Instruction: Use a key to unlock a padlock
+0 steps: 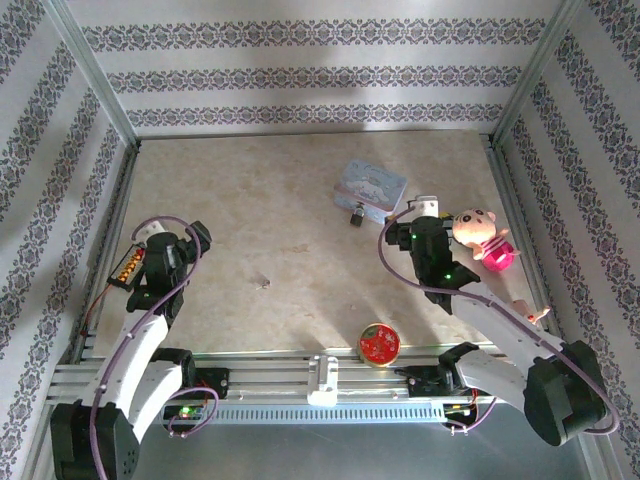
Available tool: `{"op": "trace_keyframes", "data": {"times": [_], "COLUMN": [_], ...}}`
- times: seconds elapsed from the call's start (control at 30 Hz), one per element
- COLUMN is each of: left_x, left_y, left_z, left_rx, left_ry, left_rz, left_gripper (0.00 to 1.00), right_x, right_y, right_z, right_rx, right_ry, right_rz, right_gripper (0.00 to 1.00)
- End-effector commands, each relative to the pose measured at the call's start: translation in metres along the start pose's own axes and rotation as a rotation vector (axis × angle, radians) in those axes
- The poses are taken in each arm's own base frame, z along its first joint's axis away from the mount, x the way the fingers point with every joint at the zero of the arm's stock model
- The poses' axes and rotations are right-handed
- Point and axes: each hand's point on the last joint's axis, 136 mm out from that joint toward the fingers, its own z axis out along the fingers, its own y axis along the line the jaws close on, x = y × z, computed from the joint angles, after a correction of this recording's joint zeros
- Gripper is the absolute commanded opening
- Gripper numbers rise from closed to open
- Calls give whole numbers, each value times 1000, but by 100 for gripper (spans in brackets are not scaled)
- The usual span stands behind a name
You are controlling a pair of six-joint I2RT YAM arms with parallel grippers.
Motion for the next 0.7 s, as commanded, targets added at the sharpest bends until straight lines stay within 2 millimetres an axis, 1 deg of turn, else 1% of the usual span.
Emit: {"op": "trace_keyframes", "data": {"times": [0.0, 0.2, 0.47, 0.67], "left_x": [37, 67, 110, 127], "left_y": [0, -18, -36, -42], "left_z": [-13, -25, -26, -28], "left_rx": [-28, -32, -34, -57], "left_ry": [185, 267, 426, 492], "left_rz": [-13, 89, 200, 258], "left_gripper": [99, 99, 99, 100], "right_x": [-4, 2, 15, 22], "right_y": [-5, 13, 25, 29], "right_z": [-8, -10, -7, -6], "right_rx": [71, 40, 25, 27], "right_ry": [24, 91, 197, 279], "right_rz": [13, 36, 31, 26], "right_gripper": [98, 98, 98, 98]}}
